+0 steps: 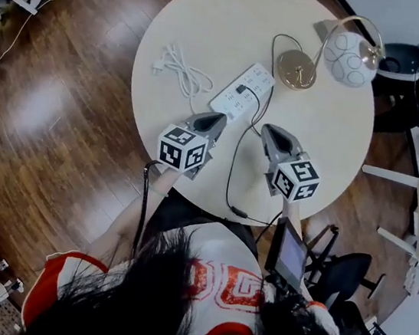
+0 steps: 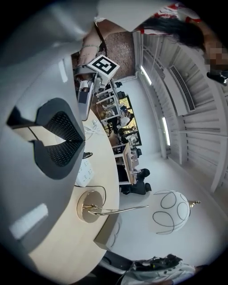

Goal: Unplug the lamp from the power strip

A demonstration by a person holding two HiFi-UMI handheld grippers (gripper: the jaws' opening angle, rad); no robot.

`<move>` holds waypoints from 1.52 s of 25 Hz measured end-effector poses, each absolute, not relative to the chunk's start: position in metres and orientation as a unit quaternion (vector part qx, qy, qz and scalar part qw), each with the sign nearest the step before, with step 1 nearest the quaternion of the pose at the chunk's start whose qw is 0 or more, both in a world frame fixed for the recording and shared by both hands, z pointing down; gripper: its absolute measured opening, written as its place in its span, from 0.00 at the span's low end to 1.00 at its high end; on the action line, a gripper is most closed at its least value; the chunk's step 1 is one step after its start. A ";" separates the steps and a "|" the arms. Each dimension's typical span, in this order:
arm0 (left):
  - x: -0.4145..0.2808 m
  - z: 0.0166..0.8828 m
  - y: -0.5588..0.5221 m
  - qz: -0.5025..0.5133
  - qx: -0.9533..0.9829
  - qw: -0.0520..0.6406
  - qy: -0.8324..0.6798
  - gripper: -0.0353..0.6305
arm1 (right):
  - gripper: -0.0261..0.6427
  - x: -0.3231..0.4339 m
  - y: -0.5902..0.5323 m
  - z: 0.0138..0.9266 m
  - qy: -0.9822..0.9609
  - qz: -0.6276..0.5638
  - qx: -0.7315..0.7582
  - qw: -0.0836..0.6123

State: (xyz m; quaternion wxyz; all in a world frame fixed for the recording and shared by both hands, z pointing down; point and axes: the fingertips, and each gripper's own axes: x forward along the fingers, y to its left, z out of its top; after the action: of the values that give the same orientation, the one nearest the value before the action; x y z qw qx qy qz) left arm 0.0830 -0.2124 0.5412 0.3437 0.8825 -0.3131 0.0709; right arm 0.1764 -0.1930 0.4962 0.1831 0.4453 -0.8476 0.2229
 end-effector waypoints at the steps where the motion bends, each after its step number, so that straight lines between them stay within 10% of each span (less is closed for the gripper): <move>1: 0.085 0.547 -0.218 0.083 0.882 0.344 -0.310 0.05 | 0.04 0.177 -0.200 0.496 -0.848 0.220 0.444 0.190; 18: 0.090 0.611 -0.268 0.238 0.852 0.329 -0.330 0.05 | 0.28 0.145 -0.294 0.552 -0.853 0.181 0.288 0.396; 27: 0.096 0.610 -0.269 0.239 0.853 0.325 -0.331 0.05 | 0.27 0.124 -0.299 0.606 -0.798 0.196 0.218 0.527; 38: 0.096 0.610 -0.270 0.240 0.852 0.323 -0.335 0.05 | 0.17 0.125 -0.302 0.605 -0.804 0.186 0.240 0.512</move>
State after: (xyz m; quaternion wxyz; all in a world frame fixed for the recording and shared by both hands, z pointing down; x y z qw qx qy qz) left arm 0.0965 -0.2696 0.6104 0.3231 0.8521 -0.3347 0.2400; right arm 0.1247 -0.3023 0.6055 0.5115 0.2404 -0.8037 0.1859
